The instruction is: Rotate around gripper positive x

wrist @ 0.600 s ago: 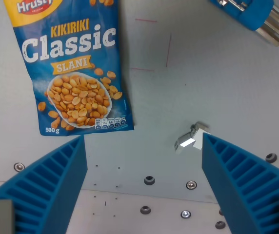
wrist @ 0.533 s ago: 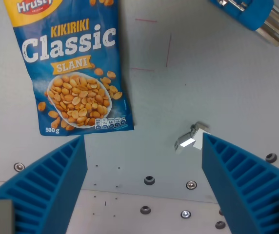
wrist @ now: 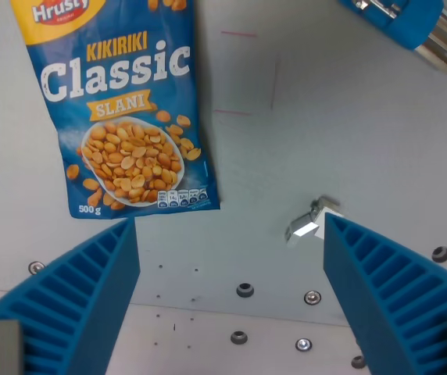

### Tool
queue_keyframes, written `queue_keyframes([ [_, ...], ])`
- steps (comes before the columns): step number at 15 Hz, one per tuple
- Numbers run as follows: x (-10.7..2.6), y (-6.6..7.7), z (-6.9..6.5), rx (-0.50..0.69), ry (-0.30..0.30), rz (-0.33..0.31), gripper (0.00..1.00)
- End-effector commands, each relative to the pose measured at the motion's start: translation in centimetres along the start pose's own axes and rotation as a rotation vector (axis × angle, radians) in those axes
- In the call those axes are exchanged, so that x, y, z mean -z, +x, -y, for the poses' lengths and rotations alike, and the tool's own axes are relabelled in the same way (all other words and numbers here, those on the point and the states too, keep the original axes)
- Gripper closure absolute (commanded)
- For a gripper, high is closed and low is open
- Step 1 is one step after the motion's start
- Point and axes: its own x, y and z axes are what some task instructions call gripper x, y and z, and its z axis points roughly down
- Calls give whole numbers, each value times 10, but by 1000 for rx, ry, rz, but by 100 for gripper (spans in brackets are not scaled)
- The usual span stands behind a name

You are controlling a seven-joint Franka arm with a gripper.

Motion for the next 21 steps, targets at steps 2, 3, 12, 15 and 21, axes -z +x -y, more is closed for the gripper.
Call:
queue_keyframes([
  [2,2,-1,-2,5,134,-2,0],
  [3,2,-1,-2,5,147,-2,0],
  [12,2,-1,-2,5,267,-1,0],
  [15,2,-1,-2,5,307,-1,0],
  [21,2,-1,-2,5,387,-1,0],
])
